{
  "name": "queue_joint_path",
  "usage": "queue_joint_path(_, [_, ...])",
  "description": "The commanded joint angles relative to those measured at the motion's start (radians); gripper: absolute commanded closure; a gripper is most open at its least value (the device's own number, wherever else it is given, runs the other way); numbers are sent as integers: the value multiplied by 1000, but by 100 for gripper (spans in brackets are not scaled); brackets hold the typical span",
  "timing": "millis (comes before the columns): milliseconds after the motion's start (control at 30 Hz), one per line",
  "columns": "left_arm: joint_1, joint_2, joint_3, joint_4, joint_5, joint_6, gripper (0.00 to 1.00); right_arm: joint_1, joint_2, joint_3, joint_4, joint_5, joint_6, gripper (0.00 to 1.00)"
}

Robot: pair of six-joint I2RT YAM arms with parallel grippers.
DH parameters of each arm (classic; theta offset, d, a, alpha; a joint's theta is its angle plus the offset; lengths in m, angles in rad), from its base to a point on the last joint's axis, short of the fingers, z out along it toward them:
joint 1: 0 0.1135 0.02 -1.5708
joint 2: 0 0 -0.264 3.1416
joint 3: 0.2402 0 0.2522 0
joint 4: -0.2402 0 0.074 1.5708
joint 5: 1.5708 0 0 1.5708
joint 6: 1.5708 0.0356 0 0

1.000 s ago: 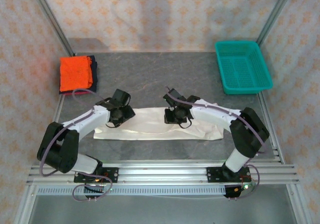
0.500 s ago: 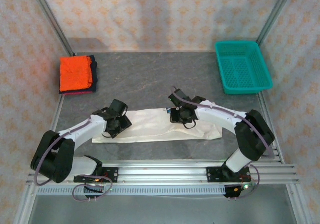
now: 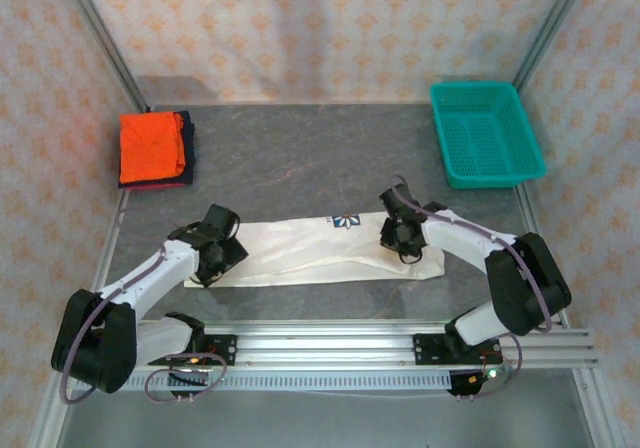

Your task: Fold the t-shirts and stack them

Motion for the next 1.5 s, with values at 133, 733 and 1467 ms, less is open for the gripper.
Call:
queue_joint_path(133, [60, -61, -47, -75, -12, 39, 21, -65, 23, 7, 42, -1, -32, 76])
queue_joint_path(733, [60, -68, -23, -52, 38, 25, 19, -80, 460, 470, 11, -17, -213, 74])
queue_joint_path(1467, [188, 191, 382, -37, -112, 282, 0, -94, 239, 331, 345, -7, 20, 42])
